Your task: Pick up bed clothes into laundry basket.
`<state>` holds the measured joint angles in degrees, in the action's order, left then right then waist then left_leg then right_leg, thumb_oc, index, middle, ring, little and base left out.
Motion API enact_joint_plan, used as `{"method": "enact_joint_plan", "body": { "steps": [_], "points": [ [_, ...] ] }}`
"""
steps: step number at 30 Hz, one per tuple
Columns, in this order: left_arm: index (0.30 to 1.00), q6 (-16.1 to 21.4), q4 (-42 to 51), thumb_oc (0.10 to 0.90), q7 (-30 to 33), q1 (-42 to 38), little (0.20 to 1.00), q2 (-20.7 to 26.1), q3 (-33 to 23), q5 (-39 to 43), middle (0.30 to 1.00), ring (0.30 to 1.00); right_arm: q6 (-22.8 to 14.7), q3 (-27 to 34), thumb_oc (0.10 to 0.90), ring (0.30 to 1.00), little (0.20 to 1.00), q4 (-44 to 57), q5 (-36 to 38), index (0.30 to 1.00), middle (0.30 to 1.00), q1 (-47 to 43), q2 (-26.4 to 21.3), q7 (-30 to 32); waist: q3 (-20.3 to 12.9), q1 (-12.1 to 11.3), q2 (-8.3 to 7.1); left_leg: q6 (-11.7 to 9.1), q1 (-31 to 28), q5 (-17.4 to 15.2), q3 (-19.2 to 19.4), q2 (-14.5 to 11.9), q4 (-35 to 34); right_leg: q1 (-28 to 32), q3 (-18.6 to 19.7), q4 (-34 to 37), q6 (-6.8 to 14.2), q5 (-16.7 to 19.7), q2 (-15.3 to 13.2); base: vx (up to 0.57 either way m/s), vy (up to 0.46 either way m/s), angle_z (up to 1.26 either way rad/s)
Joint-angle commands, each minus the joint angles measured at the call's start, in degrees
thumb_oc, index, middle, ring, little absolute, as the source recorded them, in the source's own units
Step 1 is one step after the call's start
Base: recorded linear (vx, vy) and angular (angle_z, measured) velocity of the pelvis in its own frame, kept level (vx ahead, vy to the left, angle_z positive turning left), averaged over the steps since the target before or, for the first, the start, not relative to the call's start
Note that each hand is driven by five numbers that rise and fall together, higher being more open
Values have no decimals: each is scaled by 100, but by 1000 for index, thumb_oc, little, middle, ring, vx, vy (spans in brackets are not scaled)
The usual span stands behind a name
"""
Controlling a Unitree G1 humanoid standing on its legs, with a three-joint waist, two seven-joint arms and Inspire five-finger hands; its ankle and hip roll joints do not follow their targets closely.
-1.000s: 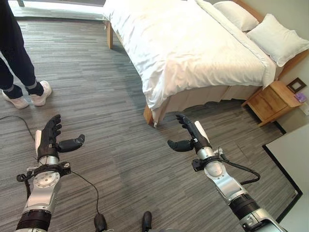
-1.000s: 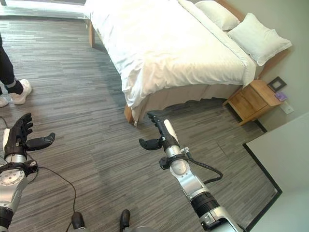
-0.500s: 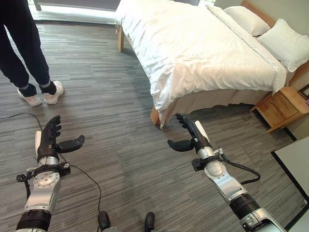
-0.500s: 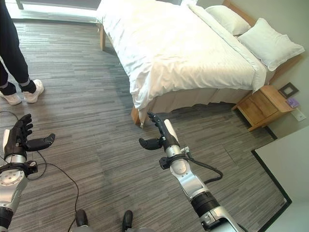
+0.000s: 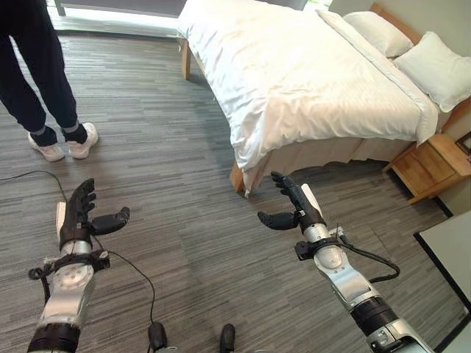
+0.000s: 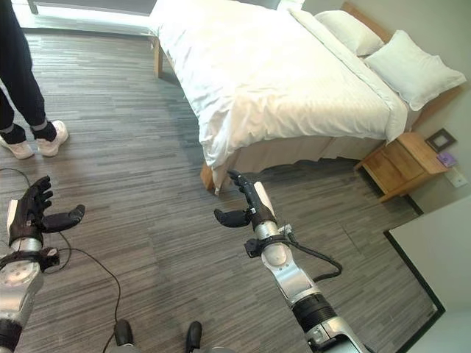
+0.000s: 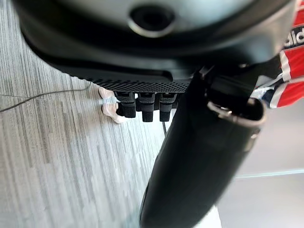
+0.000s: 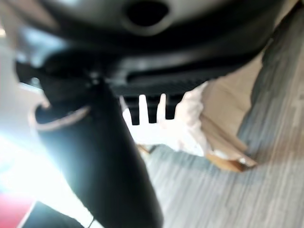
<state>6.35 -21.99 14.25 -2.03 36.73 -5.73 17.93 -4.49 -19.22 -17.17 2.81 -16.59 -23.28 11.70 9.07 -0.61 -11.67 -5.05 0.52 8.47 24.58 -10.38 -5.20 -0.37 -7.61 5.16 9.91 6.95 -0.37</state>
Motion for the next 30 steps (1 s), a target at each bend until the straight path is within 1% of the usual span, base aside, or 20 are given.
{"method": "enact_joint_plan", "body": {
  "steps": [1, 25, 30],
  "points": [
    [900, 483, 154, 800, 19, -474, 900, 329, -11, -163, 900, 900, -453, 338, 800, 900, 900, 252, -12, 900, 900, -367, -155, 282, -412, -27, 129, -357, -436, -986, 106, 35, 20, -127, -77, -129, 509, -416, -339, 0, 0, 0],
    [900, 453, 422, 800, -40, -193, 900, 120, -64, -231, 900, 900, -405, 460, 800, 900, 900, 353, -151, 900, 900, -141, -178, 243, -429, 1, 101, -390, -615, -1078, 201, -19, 20, -105, -74, -178, 509, -436, -334, 11, 0, 0],
    [900, 454, 481, 800, -44, -140, 900, 77, -84, -254, 900, 900, -407, 492, 800, 900, 900, 394, -170, 900, 900, -77, -179, 243, -445, 7, 122, -392, -646, -1095, 224, -14, 20, -85, -68, -191, 509, -446, -338, 6, 2, 0]
  ]
}}
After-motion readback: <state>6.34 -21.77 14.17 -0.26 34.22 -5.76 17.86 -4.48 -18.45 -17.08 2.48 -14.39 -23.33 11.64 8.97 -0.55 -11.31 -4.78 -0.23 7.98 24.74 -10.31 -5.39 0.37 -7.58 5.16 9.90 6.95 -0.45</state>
